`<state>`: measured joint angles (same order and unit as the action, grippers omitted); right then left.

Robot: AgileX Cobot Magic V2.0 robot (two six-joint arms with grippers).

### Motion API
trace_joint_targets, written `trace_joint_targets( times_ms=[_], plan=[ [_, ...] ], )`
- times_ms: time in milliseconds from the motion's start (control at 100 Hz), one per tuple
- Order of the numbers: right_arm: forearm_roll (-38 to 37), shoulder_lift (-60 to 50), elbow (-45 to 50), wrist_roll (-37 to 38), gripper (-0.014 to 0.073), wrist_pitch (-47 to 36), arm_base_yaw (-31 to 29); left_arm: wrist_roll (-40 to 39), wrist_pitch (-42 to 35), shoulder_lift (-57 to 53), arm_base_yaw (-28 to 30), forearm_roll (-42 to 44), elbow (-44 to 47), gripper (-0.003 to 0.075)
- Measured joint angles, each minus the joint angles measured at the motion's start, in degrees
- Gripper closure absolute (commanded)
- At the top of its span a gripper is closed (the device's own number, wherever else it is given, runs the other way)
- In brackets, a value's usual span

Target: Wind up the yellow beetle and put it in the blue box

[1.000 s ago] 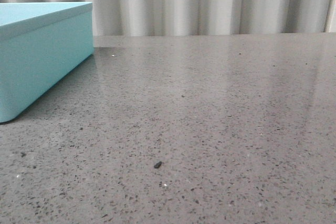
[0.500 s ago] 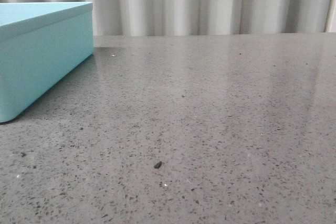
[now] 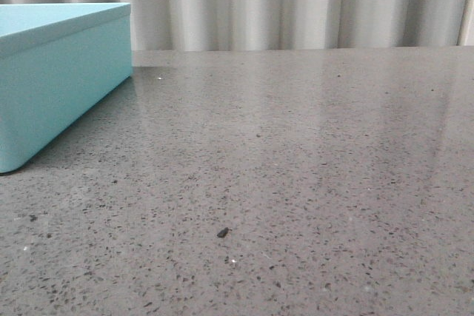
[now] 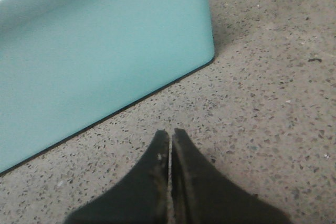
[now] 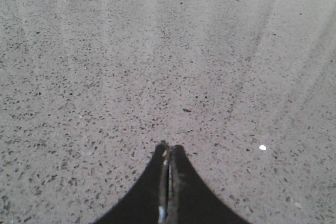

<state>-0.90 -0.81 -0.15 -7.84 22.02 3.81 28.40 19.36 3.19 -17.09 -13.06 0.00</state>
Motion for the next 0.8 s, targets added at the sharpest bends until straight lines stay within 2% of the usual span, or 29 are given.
trace_joint_targets(
  times_ms=[800],
  plan=[
    [0.0, 0.0, 0.3, 0.0, 0.0666, -2.2, 0.0, 0.0, 0.0, 0.0, 0.0, 0.0, 0.0, 0.0741]
  ],
)
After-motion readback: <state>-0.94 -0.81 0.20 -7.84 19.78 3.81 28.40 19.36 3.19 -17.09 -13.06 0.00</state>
